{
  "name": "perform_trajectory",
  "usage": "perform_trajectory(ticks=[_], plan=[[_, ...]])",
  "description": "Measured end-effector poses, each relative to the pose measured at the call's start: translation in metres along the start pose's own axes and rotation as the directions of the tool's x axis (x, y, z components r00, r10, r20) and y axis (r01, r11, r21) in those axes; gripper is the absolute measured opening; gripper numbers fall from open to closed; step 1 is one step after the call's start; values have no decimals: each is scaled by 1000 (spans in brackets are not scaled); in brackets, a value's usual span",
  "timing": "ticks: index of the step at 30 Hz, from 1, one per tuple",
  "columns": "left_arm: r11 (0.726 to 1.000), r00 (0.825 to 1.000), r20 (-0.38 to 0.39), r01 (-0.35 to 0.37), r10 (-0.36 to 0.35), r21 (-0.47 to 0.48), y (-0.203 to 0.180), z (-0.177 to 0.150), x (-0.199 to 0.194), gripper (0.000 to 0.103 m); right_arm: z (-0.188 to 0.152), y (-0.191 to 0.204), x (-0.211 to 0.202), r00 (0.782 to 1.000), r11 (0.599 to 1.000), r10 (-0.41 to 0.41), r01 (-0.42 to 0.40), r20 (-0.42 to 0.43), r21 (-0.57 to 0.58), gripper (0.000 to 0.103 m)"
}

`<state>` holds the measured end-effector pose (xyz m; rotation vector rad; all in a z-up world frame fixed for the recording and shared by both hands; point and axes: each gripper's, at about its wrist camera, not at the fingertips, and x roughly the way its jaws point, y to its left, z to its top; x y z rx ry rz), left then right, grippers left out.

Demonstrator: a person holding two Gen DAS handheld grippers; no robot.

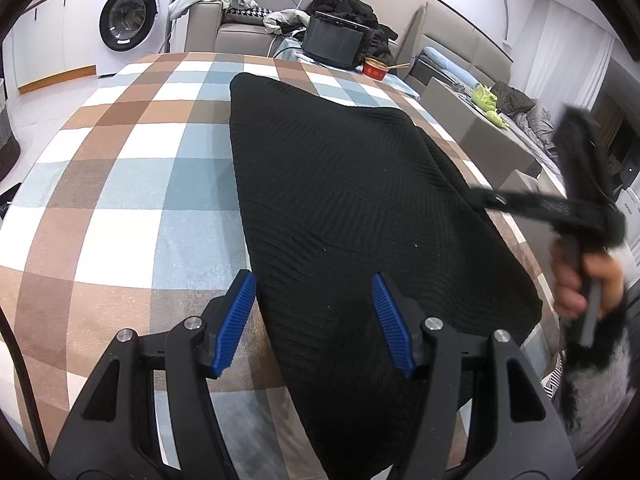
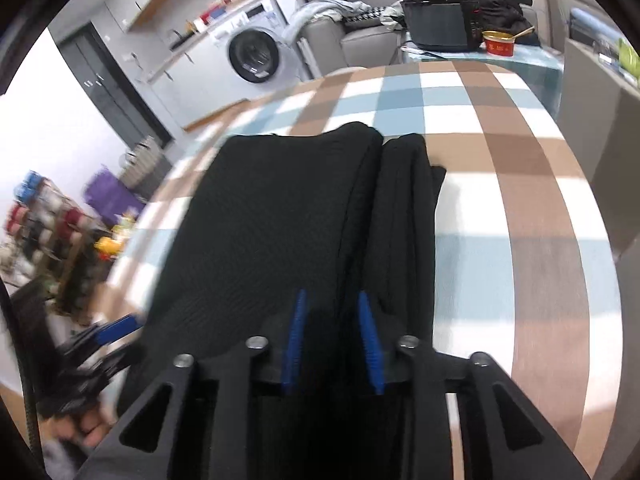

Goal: Fold small clothes

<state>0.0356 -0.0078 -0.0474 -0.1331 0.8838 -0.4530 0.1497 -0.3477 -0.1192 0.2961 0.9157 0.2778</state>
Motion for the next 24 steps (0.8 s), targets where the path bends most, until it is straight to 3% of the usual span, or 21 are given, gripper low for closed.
perform_trajectory(ticks=[4, 6, 7, 8, 12, 15, 17, 18, 24], plan=[[1000, 1000, -5, 5, -5, -2, -2, 1, 3, 58, -30, 2, -7, 996, 996, 79, -78, -42, 38, 33], [1000, 1000, -7, 7, -7, 5, -4, 2, 3, 58, -33, 10, -1, 998, 999, 46, -45, -53, 10, 30], [1000, 1000, -7, 6, -6, 8, -6, 2, 3, 58, -35, 12, 2, 998, 1000, 30, -30, -53, -2, 24], [1000, 1000, -6, 6, -6, 11, -7, 2, 3, 58, -36, 16, 4, 998, 999, 34, -35, -57, -12, 9], [1000, 1000, 6, 0, 0, 18, -10, 4, -3, 58, -33, 37, -30, 998, 995, 34, -28, 60, -98, 7], [1000, 1000, 7, -2, 1, 16, -10, 4, -3, 58, -38, 34, -37, 997, 995, -23, 30, 77, -97, 7], [1000, 1000, 2, 4, -4, 18, -11, 4, -3, 58, -45, 23, -19, 996, 994, -88, 89, 20, -70, 8], [1000, 1000, -2, 8, -8, 24, -13, 4, -3, 58, -48, 18, -12, 996, 995, -89, 89, -3, -49, 13], [995, 998, -22, 53, -51, 79, -34, -6, -8, 61, -66, -1, -39, 1000, 1000, 29, -29, 9, -11, 31]])
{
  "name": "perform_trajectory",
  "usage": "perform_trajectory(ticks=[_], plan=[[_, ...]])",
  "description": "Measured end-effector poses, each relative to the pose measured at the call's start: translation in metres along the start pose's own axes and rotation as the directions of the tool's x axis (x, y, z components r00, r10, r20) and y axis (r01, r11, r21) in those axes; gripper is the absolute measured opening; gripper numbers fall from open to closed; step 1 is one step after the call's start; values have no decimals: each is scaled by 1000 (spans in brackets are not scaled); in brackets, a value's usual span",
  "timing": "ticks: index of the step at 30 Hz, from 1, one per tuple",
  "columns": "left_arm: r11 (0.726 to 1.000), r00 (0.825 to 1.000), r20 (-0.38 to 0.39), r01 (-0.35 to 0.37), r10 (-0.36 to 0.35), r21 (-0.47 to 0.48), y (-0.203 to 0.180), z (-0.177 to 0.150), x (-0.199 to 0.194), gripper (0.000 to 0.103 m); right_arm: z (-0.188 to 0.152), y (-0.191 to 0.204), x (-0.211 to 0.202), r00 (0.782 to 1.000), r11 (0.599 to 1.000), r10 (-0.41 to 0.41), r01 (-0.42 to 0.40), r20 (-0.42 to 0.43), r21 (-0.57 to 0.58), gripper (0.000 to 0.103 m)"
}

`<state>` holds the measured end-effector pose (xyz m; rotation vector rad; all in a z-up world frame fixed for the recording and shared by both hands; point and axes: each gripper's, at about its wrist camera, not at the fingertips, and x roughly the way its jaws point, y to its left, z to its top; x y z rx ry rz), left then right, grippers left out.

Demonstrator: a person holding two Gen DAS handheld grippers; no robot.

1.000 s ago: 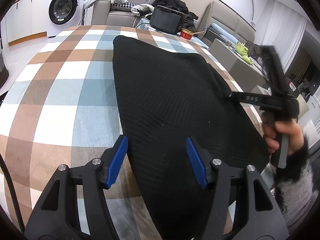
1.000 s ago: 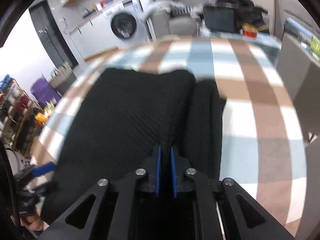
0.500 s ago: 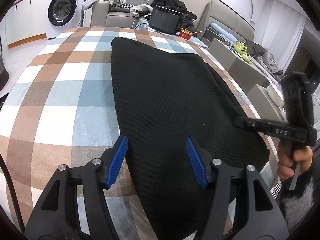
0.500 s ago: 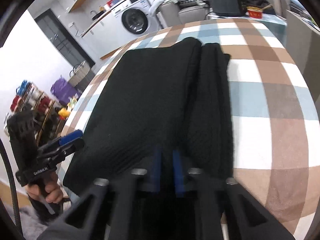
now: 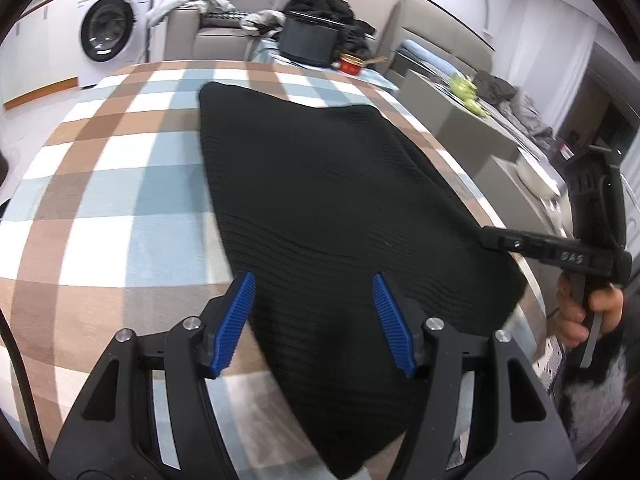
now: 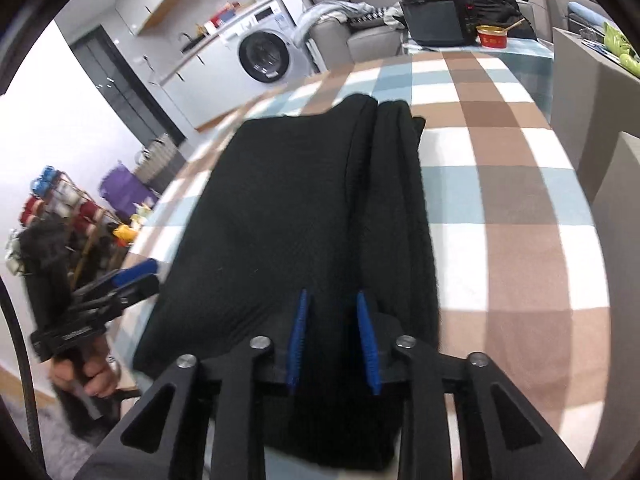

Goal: Fold small clothes

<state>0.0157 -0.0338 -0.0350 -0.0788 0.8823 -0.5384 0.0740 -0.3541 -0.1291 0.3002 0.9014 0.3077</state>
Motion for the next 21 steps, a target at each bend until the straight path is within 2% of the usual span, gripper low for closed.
perform_trajectory(ticks=[3, 5, 7, 8, 10, 13, 15, 16, 19, 21], plan=[[999, 1000, -28, 11, -10, 46, -14, -9, 8, 61, -16, -1, -6, 999, 999, 40, -40, -23, -14, 34], [997, 999, -40, 5, -2, 75, -21, -13, 13, 62, -20, -1, -2, 998, 999, 39, -41, -50, -30, 34], [993, 999, -49, -16, 22, 113, -28, -18, 18, 63, -23, 4, 1, 999, 998, 5, -8, -44, -69, 21], [992, 998, -50, -27, 33, 125, -30, -19, 19, 64, -23, 9, 0, 999, 996, 4, -7, -40, -93, 10], [989, 998, -55, -34, 43, 146, -34, -22, 21, 66, -24, 18, -14, 1000, 992, 19, -18, 8, -124, 8], [990, 997, -73, -14, 24, 140, -33, -25, 23, 66, -26, 18, -28, 1000, 991, -18, 20, 23, -130, 7], [989, 997, -72, -16, 27, 150, -33, -26, 23, 66, -31, 9, -11, 994, 988, -102, 96, -44, -125, 9], [988, 997, -73, -21, 32, 155, -34, -26, 24, 66, -33, 5, -5, 992, 988, -109, 100, -69, -117, 9], [991, 997, -71, -12, 21, 130, -29, -25, 18, 66, -30, 6, -16, 996, 991, -85, 81, -25, -110, 22], [997, 999, -50, -10, 14, 77, -17, -21, 12, 66, -24, 4, -27, 996, 992, -87, 90, 36, -88, 48]])
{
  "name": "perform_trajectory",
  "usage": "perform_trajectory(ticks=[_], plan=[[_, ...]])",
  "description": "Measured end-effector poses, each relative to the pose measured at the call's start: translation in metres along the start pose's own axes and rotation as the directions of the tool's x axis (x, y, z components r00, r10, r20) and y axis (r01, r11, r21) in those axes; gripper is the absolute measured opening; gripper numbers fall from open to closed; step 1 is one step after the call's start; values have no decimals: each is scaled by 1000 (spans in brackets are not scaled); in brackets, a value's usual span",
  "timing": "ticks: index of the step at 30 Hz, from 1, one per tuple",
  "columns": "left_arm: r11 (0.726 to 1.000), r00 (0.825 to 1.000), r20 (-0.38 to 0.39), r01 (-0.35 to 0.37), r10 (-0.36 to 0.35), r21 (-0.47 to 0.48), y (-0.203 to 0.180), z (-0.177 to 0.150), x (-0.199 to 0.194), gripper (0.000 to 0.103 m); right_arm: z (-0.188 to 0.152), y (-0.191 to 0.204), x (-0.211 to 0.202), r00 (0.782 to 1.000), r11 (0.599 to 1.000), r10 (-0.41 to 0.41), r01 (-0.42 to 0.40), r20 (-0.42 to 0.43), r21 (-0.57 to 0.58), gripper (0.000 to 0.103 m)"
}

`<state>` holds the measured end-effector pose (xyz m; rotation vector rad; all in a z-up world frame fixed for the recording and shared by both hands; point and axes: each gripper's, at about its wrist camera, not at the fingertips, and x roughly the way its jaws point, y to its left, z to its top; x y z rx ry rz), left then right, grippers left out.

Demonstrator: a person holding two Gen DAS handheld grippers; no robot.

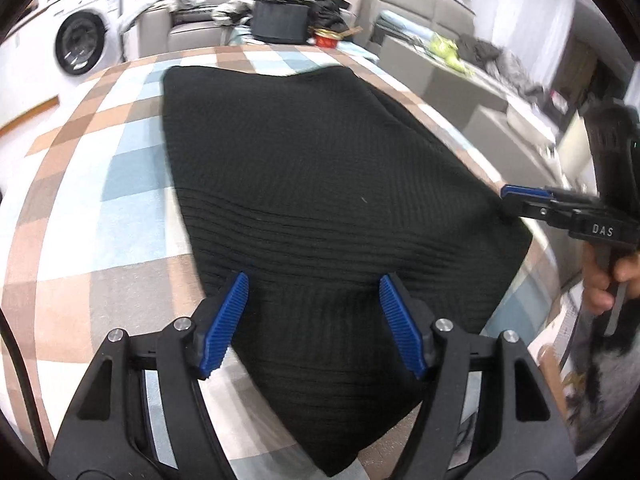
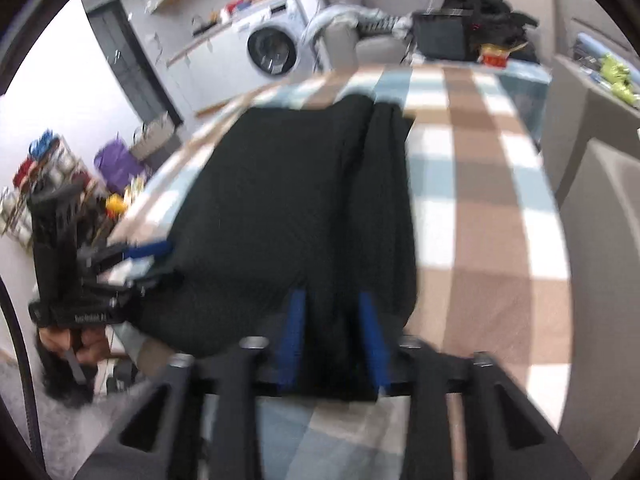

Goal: Fold small clothes

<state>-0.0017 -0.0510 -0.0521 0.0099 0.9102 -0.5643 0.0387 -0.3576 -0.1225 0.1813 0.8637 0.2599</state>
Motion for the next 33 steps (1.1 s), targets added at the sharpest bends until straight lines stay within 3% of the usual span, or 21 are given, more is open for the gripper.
perform_trajectory(ticks=[3, 7, 10, 11, 13, 19, 28, 33], plan=[[998, 1000, 21, -22, 24, -64, 18, 4, -4, 66, 11, -13, 8, 1000, 998, -2, 0, 24, 64, 51], [987, 998, -12, -69, 68, -142, 40, 6, 5, 64, 23, -22, 35, 1000, 992, 25, -25, 2, 126, 51], [984, 997, -7, -76, 76, -160, 51, 8, 10, 42, 28, -17, 50, 999, 993, 27, -24, -21, 117, 47], [984, 997, -4, -77, 78, -160, 53, 10, 11, 29, 28, -14, 54, 999, 993, 31, -27, -31, 116, 38], [984, 998, 1, -61, 62, -166, 59, 13, 15, 25, 25, -7, 56, 1000, 995, 18, -15, -23, 99, 31], [977, 993, 11, -111, 115, -183, 82, 35, 27, 23, 28, 12, 68, 1000, 993, 1, 1, -16, 119, 26], [964, 982, 25, -181, 189, -194, 118, 70, 45, 23, 62, 28, 105, 999, 982, -34, 27, 32, 187, 25], [965, 983, 36, -169, 179, -201, 125, 75, 46, 23, 66, 30, 108, 999, 979, -40, 32, 37, 203, 25]])
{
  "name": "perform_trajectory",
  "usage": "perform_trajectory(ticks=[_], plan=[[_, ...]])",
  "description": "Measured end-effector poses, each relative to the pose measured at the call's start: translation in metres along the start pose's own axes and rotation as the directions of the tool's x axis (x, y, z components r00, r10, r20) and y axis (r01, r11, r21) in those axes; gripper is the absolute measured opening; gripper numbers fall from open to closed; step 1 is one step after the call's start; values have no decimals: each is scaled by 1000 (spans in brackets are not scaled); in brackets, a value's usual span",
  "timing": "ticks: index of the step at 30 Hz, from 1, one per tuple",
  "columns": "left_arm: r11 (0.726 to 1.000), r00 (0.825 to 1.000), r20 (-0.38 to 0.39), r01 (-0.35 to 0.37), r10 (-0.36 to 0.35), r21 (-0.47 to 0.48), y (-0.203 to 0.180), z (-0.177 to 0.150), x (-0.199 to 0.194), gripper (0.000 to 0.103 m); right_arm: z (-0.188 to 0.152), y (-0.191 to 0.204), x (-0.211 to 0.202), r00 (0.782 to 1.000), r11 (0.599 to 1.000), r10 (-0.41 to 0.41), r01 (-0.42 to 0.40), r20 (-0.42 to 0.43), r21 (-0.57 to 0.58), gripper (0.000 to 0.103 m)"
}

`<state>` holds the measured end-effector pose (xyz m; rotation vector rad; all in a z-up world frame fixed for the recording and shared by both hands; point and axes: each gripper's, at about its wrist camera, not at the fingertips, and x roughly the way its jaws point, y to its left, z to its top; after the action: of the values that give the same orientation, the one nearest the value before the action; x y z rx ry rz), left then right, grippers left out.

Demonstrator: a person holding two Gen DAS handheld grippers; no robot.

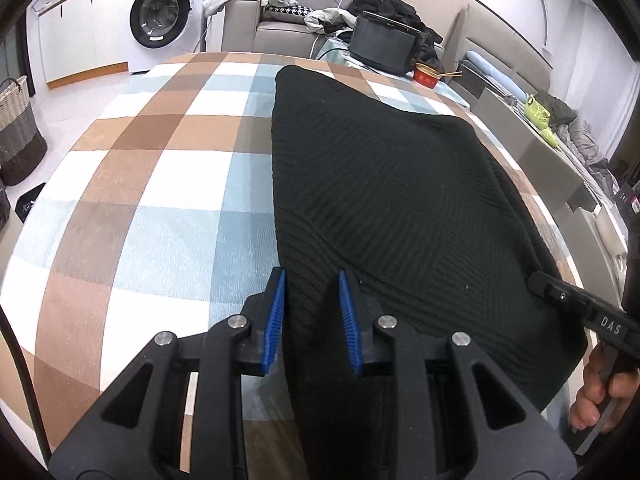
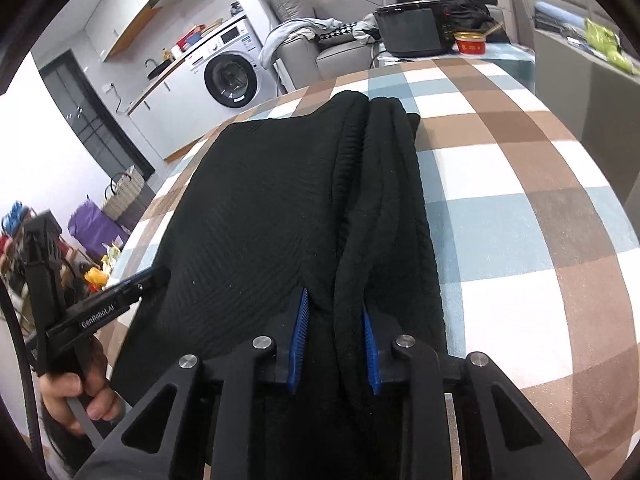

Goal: Fold small clothes

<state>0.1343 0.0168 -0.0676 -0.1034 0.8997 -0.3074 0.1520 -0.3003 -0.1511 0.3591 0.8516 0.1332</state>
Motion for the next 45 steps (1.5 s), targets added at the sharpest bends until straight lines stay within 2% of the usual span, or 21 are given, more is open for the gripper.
perform_trajectory(ticks=[7, 10, 13, 14, 15, 20, 23, 25, 26, 29, 34, 38, 40, 42, 45], plan=[[1000, 1000, 6, -10, 10, 6, -3, 1, -1, 23, 0, 2, 1, 1000, 1000, -18, 18, 1, -16, 25], [1000, 1000, 8, -6, 6, 12, -1, -6, -10, 24, -2, 0, -9, 1000, 1000, 0, 0, -11, -25, 25], [1000, 1000, 3, 7, -7, 4, 2, -17, -19, 28, -8, -6, -29, 1000, 999, 20, -20, -7, -46, 36], [1000, 1000, -1, 14, -14, 0, 3, -22, -23, 30, -11, -9, -36, 1000, 998, 22, -22, -4, -51, 43], [1000, 1000, -7, 26, -26, -2, 4, -26, -25, 31, -14, -11, -42, 1000, 998, 28, -28, -6, -56, 44], [998, 997, -34, 68, -68, 7, 0, -47, -33, 34, -34, -21, -57, 996, 996, 72, -75, -58, -45, 44], [997, 997, -31, 68, -67, 35, -6, -58, -41, 34, -43, -17, -58, 996, 995, 49, -54, -70, -81, 44], [997, 998, -27, 50, -48, 61, -10, -61, -41, 34, -46, -18, -52, 996, 996, 31, -38, -80, -83, 36], [996, 999, -27, 40, -38, 76, -13, -63, -41, 30, -46, -18, -46, 996, 996, 34, -41, -87, -77, 29], [995, 1000, -13, 13, -12, 94, -17, -62, -39, 28, -46, -17, -40, 998, 996, 28, -33, -62, -84, 26], [998, 1000, 7, -7, 6, 57, -14, -50, -32, 28, -38, -15, -30, 999, 998, 17, -18, -32, -61, 25], [999, 1000, 17, 15, -15, 39, -11, -49, -36, 28, -33, -9, -28, 1000, 997, -29, 28, -8, -73, 27], [999, 999, 26, 21, -22, 29, -8, -50, -42, 28, -32, -9, -28, 999, 996, -40, 39, -9, -81, 31], [1000, 999, 31, 20, -21, 24, -6, -50, -46, 28, -30, -10, -33, 999, 995, -49, 48, -8, -90, 41], [1000, 999, 49, 5, -6, 21, -4, -50, -58, 29, -26, -14, -49, 999, 995, -40, 40, 8, -90, 44]])
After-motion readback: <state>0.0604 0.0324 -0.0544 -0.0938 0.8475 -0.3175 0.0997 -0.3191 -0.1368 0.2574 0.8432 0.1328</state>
